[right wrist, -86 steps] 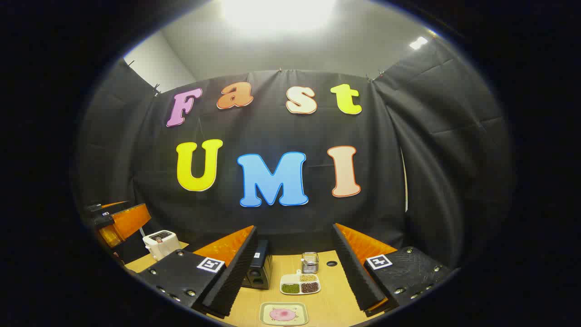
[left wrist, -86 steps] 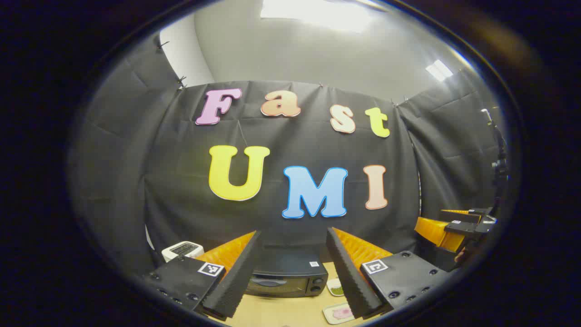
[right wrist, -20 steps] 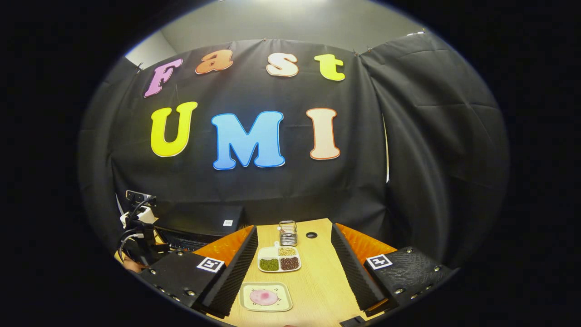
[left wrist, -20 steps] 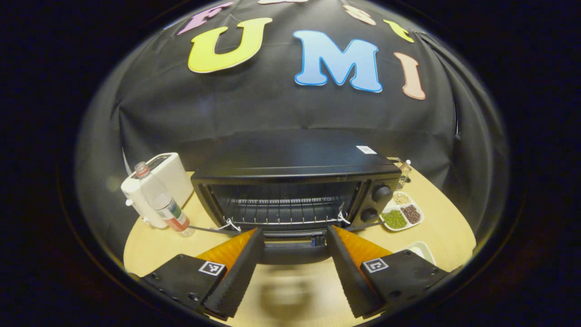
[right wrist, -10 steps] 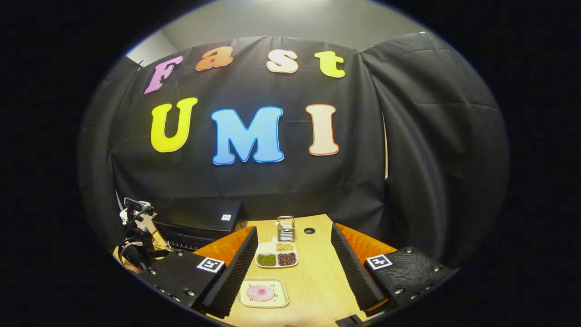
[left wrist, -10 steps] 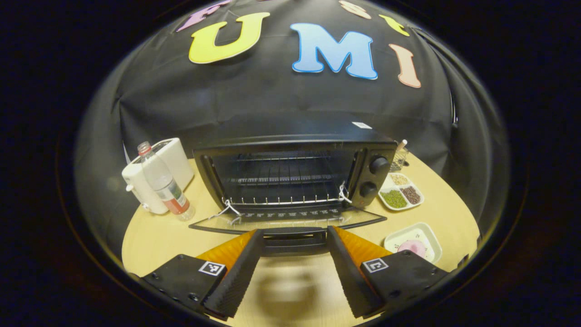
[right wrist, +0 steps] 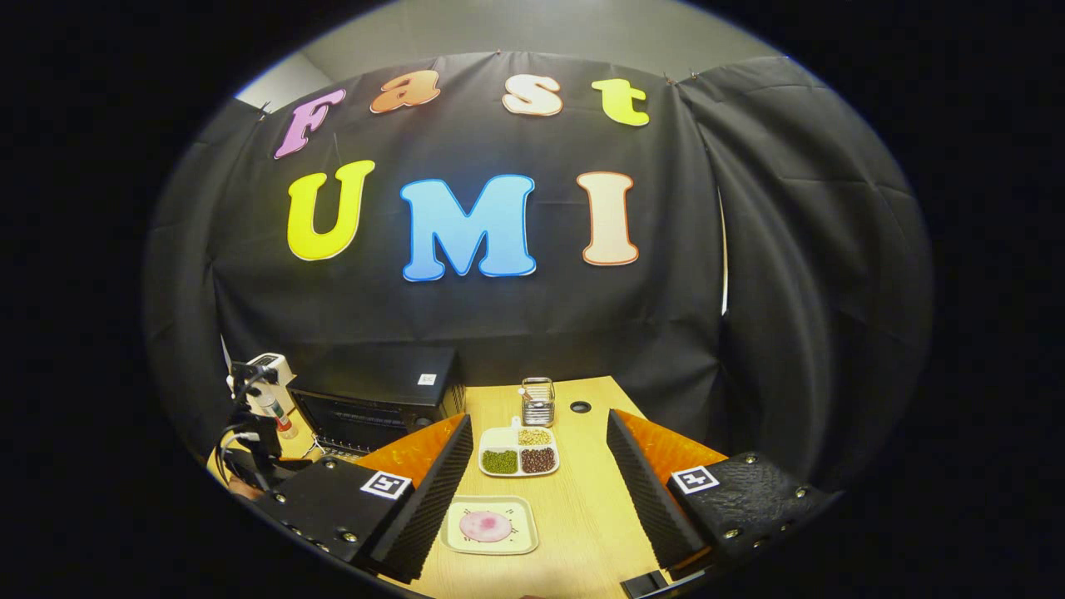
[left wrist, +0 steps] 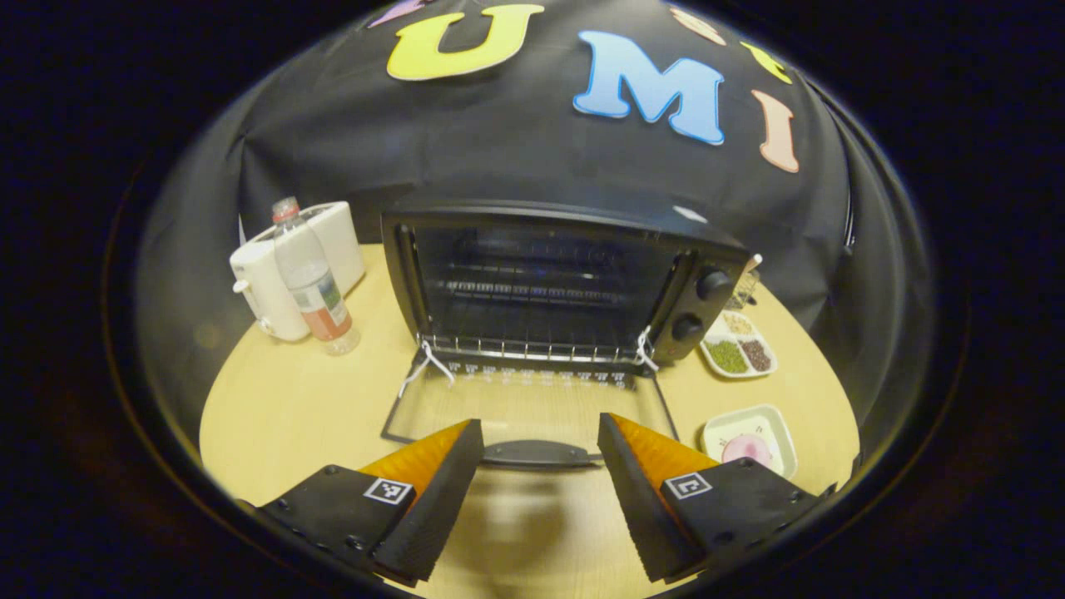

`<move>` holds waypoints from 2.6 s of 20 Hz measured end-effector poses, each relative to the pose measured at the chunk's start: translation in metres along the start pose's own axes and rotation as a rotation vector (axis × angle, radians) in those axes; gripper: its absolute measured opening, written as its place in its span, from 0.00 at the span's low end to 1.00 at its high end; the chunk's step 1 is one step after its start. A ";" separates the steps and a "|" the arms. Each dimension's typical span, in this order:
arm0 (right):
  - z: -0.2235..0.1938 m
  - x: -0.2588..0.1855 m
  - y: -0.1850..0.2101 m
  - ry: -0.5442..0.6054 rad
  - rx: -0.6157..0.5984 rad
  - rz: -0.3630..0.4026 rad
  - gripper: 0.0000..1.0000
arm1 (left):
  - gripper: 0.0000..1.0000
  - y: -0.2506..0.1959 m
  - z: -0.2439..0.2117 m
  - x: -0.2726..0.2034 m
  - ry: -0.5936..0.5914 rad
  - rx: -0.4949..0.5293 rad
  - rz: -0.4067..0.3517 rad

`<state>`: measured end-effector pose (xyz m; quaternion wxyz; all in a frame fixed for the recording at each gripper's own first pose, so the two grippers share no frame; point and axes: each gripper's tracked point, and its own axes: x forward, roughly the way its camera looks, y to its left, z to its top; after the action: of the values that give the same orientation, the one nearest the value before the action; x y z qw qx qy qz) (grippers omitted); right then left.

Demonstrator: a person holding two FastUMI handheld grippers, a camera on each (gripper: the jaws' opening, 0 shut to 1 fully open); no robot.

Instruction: Open the electric oven with the left hand, put the food in, and close the electric oven.

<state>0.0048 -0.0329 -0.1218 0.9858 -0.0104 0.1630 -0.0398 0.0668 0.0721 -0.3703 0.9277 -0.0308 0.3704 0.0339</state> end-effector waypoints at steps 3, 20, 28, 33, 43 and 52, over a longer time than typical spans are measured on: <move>-0.015 0.014 0.008 0.075 -0.003 0.067 0.98 | 0.94 -0.015 0.066 -0.038 -0.178 0.017 -0.036; -0.213 0.100 -0.008 0.784 0.075 0.201 0.98 | 0.95 -0.005 0.251 -0.300 -0.774 -0.060 -0.024; -0.274 0.130 -0.015 0.920 -0.042 0.126 0.99 | 0.99 0.025 0.247 -0.314 -0.777 -0.125 -0.001; -0.300 0.136 -0.008 0.981 -0.111 0.117 0.98 | 0.98 0.051 0.230 -0.306 -0.730 -0.143 0.045; -0.318 0.140 0.009 1.128 0.014 0.187 0.13 | 0.99 0.029 0.228 -0.294 -0.712 -0.159 0.003; -0.306 0.132 0.005 1.076 0.486 0.348 0.01 | 0.99 -0.026 0.231 -0.294 -0.681 -0.125 -0.013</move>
<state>0.0315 -0.0414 -0.4536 0.7316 0.2629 0.6231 0.0860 0.0146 0.0538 0.0009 0.9946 -0.0766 0.0364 0.0591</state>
